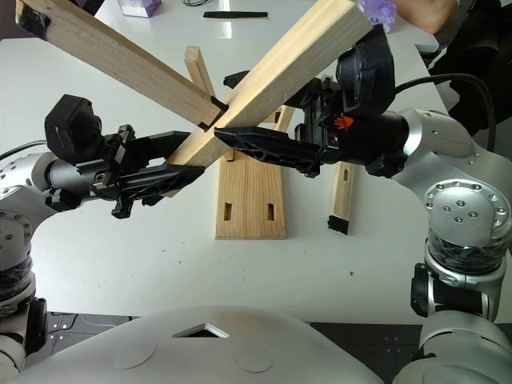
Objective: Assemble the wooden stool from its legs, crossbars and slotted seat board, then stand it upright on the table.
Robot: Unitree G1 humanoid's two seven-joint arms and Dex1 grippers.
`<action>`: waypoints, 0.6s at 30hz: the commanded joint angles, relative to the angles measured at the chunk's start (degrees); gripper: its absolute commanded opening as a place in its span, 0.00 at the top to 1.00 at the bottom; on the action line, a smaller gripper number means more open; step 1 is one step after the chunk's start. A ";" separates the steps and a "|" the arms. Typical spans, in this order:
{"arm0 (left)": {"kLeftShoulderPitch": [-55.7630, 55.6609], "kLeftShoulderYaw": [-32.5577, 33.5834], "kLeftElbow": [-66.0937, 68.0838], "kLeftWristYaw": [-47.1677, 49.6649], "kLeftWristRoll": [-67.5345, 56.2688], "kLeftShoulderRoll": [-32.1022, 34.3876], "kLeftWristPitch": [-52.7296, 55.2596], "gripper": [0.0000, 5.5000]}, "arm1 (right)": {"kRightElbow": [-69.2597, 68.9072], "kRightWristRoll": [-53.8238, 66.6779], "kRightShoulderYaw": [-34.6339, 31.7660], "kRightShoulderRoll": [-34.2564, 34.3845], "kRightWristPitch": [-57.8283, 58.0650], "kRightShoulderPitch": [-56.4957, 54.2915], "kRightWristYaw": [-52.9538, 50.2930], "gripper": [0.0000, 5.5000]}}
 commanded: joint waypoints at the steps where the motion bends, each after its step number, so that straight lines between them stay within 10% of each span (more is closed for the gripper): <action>1: 0.19 -1.05 -0.39 -0.18 1.35 -0.19 -0.66 0.64 | 0.07 -2.23 2.50 -1.19 1.42 -0.83 2.54 0.49; 18: -1.06 -5.84 1.49 1.00 8.63 0.01 -1.39 0.51 | 0.31 -4.86 2.77 -2.05 1.67 -0.97 7.06 0.62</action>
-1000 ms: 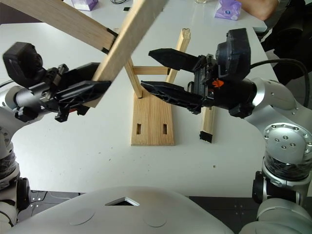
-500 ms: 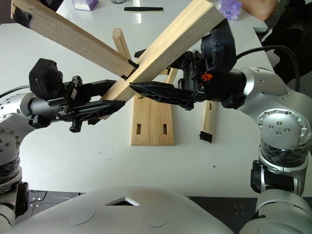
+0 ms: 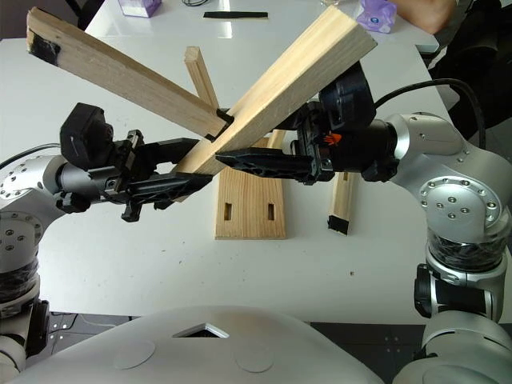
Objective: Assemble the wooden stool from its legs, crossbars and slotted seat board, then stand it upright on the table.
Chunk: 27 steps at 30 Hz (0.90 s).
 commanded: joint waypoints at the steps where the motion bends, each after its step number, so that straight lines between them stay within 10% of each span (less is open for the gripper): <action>1: -1.42 -2.26 1.83 2.81 5.39 -0.42 -0.28 0.48 | -0.75 -0.73 -0.33 -0.54 -0.02 -0.95 0.48 0.63; 17: 7.67 -0.83 13.32 -1.36 16.73 -0.25 -5.82 0.42 | 6.10 -9.36 -16.05 -14.26 -1.48 13.37 11.65 0.64; 27: 7.31 -1.05 16.88 -3.12 19.67 -0.63 -6.78 0.42 | 6.05 -26.89 -5.91 -15.78 -12.45 21.26 19.67 0.64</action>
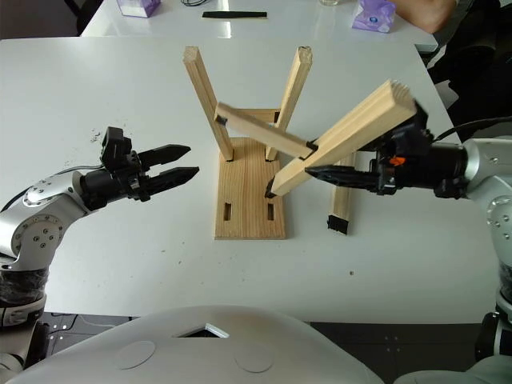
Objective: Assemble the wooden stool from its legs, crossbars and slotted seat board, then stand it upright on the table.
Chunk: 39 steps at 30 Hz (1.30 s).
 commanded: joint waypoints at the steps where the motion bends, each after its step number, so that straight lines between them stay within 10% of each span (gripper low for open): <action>1: -0.75 -0.03 1.26 -0.92 1.81 0.25 -0.25 0.42 | -0.31 -7.14 5.12 0.38 -5.61 1.38 1.26 0.64; 39: -3.84 -1.69 6.12 -3.09 7.91 -1.11 0.12 0.42 | 6.88 -27.45 26.44 0.62 -22.37 8.13 0.14 0.64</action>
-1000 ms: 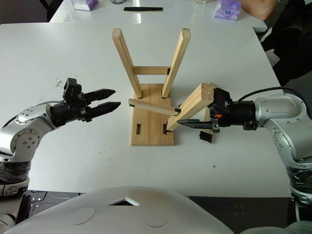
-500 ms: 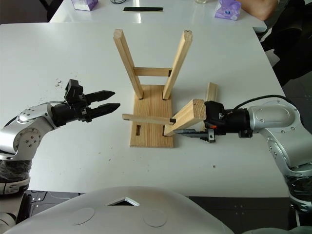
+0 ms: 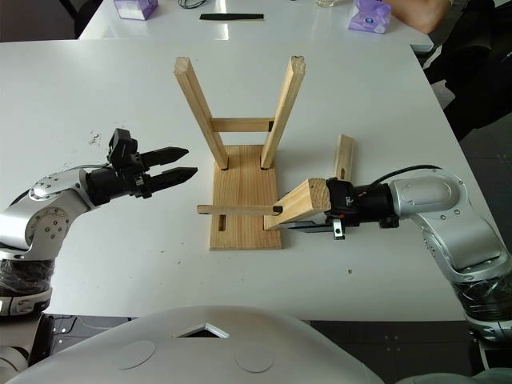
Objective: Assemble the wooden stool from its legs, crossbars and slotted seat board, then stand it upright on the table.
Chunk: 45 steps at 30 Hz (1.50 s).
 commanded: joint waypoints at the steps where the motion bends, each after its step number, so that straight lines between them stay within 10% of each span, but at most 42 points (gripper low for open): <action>1: -1.14 -0.59 0.50 -0.25 1.18 0.09 0.09 0.42 | 3.89 -8.18 5.42 -0.22 5.52 2.84 -3.29 0.64; 13: 1.70 0.02 -1.48 1.44 1.85 -1.00 -0.39 0.42 | -3.15 -10.14 -9.67 -1.04 9.73 8.37 -14.24 0.43; 20: 11.64 5.56 -6.81 5.43 1.23 -1.37 -1.12 0.42 | -22.13 -13.20 -21.68 20.62 34.08 23.02 -46.01 0.27; 30: 11.76 5.68 -7.40 6.91 0.67 -3.44 -1.19 0.42 | -16.70 -16.11 -16.18 41.11 42.49 23.92 -64.10 0.27; 45: 23.57 -7.46 -8.15 3.81 14.51 -0.33 -7.91 0.42 | -10.55 -20.95 -12.20 39.25 35.85 22.43 -63.11 0.34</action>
